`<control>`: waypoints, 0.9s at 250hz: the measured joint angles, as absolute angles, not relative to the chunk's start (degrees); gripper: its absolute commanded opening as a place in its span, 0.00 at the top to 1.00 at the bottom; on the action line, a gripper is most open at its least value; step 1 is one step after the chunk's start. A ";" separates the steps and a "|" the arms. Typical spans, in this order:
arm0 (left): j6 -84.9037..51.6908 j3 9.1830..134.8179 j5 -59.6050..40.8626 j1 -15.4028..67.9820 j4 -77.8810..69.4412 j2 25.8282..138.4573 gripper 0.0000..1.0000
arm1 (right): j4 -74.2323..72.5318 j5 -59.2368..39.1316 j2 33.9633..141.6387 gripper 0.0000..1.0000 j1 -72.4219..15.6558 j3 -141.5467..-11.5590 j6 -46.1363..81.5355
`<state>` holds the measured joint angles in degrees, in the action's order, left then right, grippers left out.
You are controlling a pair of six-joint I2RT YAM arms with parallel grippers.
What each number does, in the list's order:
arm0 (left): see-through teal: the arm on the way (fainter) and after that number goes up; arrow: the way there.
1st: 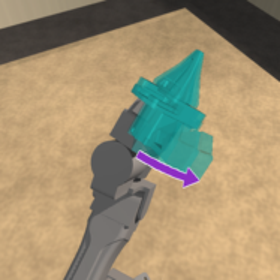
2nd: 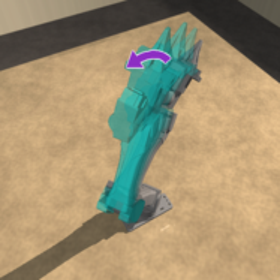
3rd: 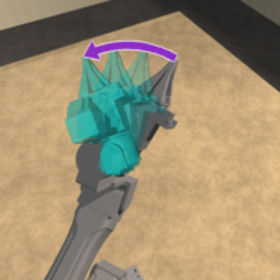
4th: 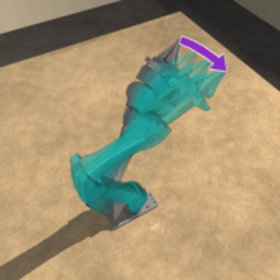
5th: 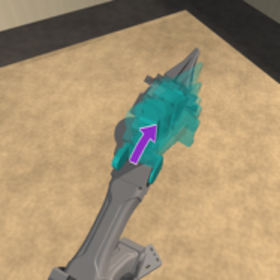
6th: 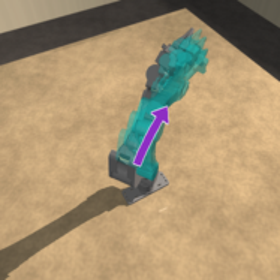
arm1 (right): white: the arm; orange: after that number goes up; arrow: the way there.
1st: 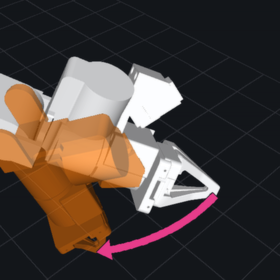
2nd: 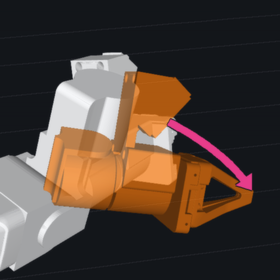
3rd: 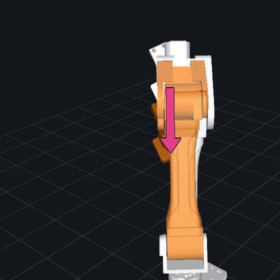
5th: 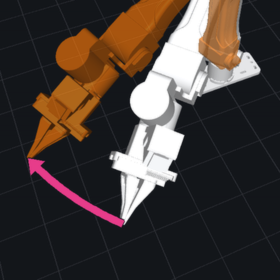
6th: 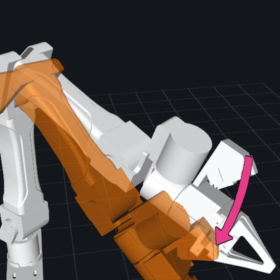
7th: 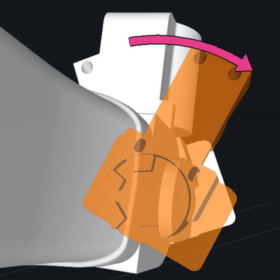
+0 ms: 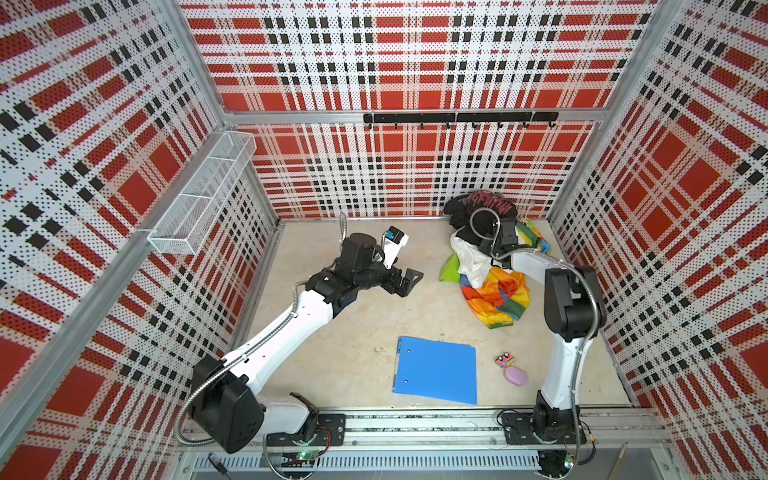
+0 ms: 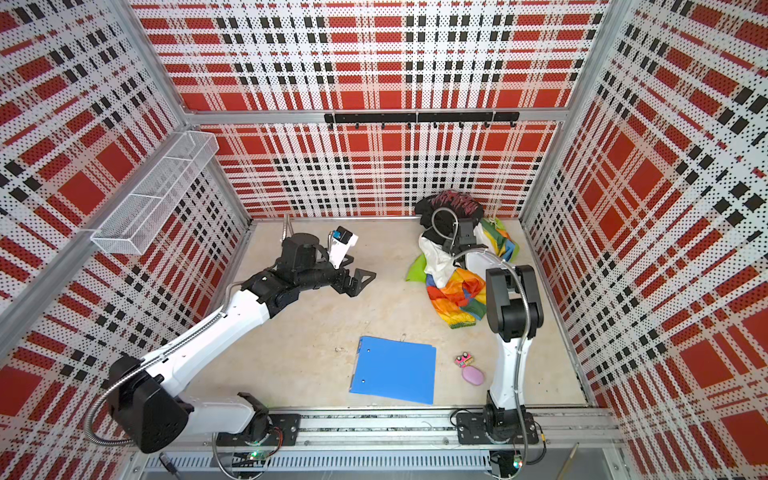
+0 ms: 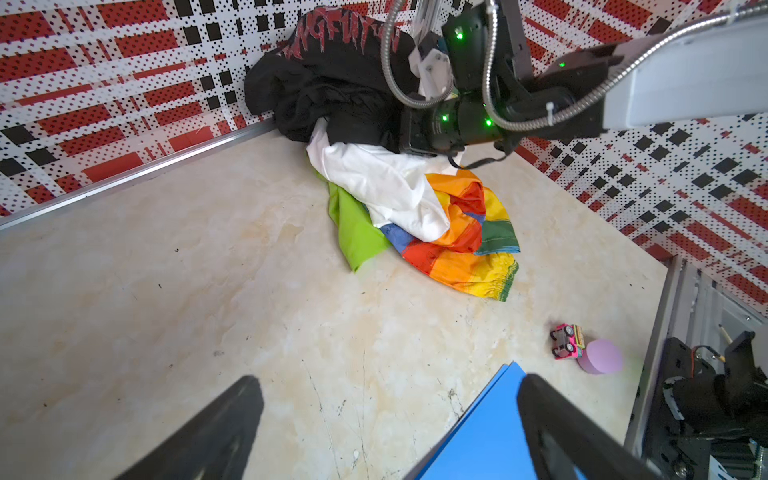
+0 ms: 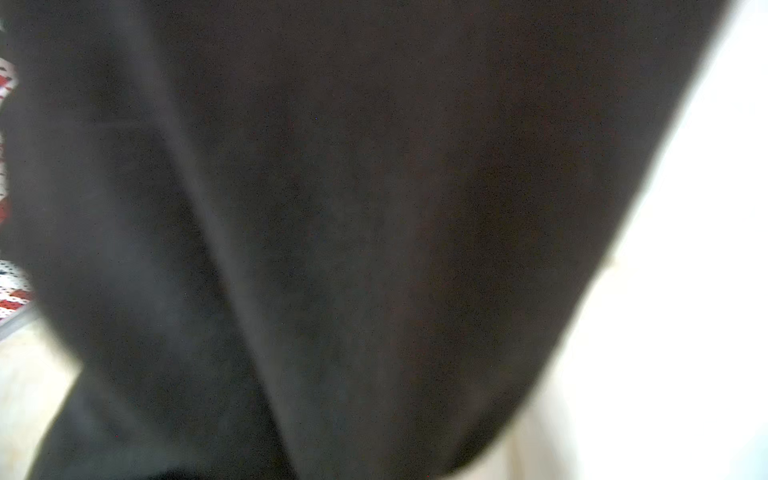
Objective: Pick out a specific cloth from the pile
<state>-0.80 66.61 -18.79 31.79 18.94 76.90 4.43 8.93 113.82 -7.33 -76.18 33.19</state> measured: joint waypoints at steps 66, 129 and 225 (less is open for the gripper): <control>-0.80 66.63 -19.14 31.79 18.92 76.90 0.01 | 3.66 11.66 101.84 0.83 -7.84 -61.95 35.66; -0.80 66.61 -19.09 31.79 18.94 76.90 0.01 | 7.11 9.63 102.83 0.54 -9.91 -66.41 33.43; -0.80 66.61 -19.07 31.79 18.94 76.84 0.01 | 11.73 6.72 91.81 0.08 -10.68 -64.84 28.64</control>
